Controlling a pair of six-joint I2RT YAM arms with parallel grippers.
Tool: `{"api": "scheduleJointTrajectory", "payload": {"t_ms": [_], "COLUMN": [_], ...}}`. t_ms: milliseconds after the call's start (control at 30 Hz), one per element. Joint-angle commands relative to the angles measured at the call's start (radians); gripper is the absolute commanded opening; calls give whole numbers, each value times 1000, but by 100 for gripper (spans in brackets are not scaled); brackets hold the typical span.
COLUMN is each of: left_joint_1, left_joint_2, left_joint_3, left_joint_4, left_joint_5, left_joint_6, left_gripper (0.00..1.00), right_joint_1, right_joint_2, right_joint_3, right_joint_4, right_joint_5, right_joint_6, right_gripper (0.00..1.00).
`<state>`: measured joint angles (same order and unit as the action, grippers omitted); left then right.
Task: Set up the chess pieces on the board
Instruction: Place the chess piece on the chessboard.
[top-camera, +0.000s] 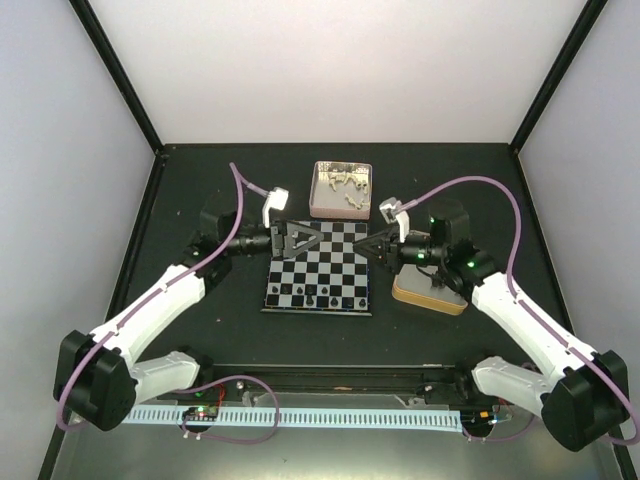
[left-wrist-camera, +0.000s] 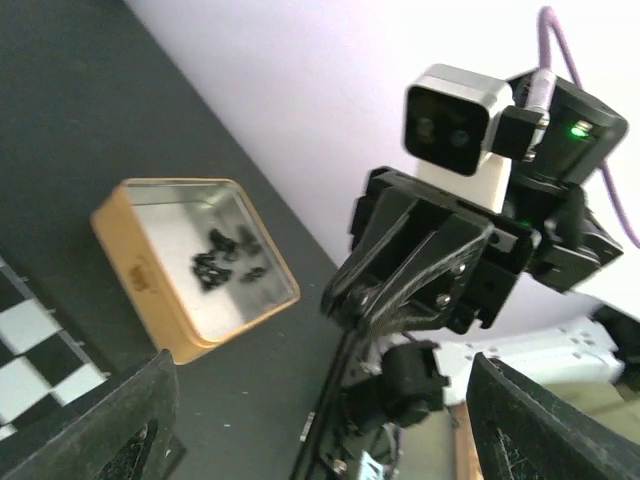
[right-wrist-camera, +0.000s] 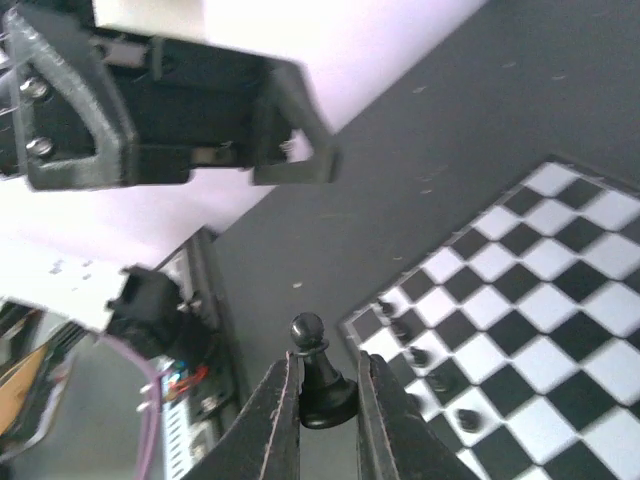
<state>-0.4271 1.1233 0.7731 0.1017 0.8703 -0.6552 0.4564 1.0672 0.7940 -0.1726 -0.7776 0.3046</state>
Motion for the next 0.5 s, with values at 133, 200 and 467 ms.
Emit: {"api": "scheduleJointTrajectory", "payload": {"t_ms": [133,200,467], "left_joint_1": [-85,-100,-137], "left_joint_2": [63,77,121], "left_joint_3": [99,112,138], "left_joint_4": [96,93,82], "left_joint_5": [195,203,236], "left_joint_6": [-68,-77,-87], "left_gripper": [69,61,33], "right_joint_1": [87,91,97], "right_joint_2": [33,43,72], "right_joint_3": [69,80,103], "right_joint_4": [63,51,18], "right_joint_5": [-216,-216,-196], "right_joint_6": [-61,-71,-90], "right_gripper": [8,8,7]}}
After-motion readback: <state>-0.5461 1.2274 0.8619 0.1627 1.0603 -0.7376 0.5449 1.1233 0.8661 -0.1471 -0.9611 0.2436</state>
